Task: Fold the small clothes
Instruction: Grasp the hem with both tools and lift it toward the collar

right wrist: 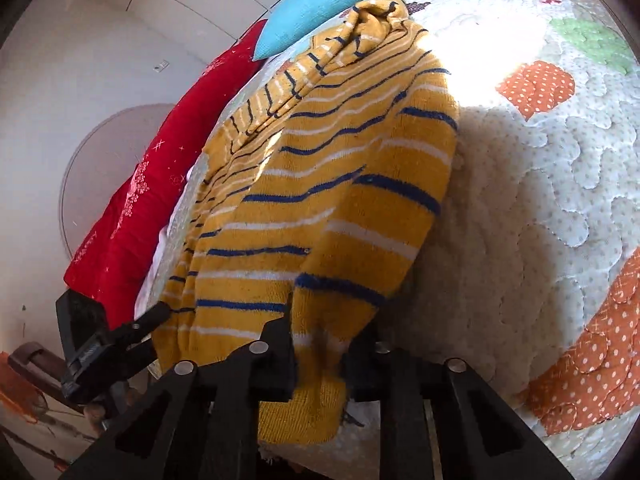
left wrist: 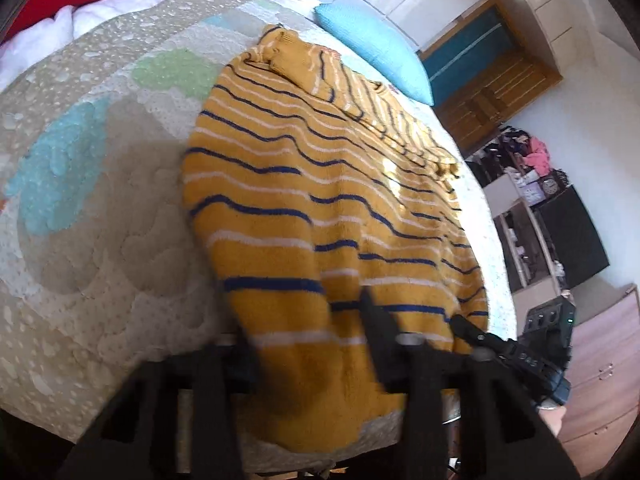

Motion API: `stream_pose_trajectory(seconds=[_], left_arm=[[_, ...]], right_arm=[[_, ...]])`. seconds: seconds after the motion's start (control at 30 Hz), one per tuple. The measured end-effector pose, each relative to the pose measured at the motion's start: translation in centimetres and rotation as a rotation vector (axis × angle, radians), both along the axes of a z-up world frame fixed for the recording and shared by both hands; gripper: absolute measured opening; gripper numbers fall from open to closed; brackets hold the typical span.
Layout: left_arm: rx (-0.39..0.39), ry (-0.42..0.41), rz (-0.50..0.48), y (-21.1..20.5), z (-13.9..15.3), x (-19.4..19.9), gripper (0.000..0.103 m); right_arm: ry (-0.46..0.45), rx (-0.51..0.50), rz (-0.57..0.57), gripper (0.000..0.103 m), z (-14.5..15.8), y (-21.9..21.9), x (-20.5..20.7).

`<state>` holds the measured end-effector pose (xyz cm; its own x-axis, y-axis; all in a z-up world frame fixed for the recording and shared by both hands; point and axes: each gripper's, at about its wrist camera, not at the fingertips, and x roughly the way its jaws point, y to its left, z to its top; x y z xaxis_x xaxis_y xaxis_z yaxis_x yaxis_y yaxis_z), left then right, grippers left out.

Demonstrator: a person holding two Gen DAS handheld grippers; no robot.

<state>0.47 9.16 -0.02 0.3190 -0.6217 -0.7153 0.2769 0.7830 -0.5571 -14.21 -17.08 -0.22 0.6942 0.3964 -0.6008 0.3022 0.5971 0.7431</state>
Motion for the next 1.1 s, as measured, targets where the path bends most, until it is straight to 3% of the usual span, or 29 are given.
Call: stream_pose_trajectory(seconds=[0.1, 0.33, 0.47, 0.53, 0.63, 0.77, 0.9, 1.0, 1.1], left_arm=[[-0.067, 0.031, 0.033, 2.0, 0.4, 0.5, 0.007], [-0.127, -0.049, 0.009, 4.7, 4.8, -3.5, 0.007], [-0.083, -0.057, -0.026, 4.7, 5.0, -6.8, 0.007], [-0.015, -0.054, -0.031, 4.6, 4.1, -8.1, 0.007], [0.019, -0.025, -0.02, 4.9, 2.8, -7.9, 0.007], [-0.033, -0.041, -0.007, 5.0, 4.4, -5.4, 0.007], [-0.007, -0.157, -0.011, 2.0, 7.6, -1.3, 0.008], [0.0, -0.203, 0.007, -1.2, 8.9, 4.3, 0.008], [0.016, -0.158, 0.039, -3.9, 8.3, 10.7, 0.008]], right_arm=[[-0.005, 0.029, -0.001, 0.014, 0.4, -1.0, -0.4], [-0.079, 0.021, 0.067, 0.012, 3.9, -0.7, -4.8], [-0.074, 0.001, 0.169, 0.012, 4.7, 1.4, -7.1], [-0.026, -0.035, 0.202, 0.012, 3.9, 2.4, -7.9], [0.019, -0.033, 0.186, 0.012, 2.7, 2.2, -8.2], [-0.038, -0.036, 0.154, 0.013, 4.0, 0.3, -6.9], [-0.115, -0.124, 0.123, 0.013, 7.4, -2.3, -2.9], [-0.152, -0.205, 0.068, 0.013, 9.9, -4.5, 2.0], [-0.143, -0.236, 0.02, 0.013, 11.0, -6.9, 7.2]])
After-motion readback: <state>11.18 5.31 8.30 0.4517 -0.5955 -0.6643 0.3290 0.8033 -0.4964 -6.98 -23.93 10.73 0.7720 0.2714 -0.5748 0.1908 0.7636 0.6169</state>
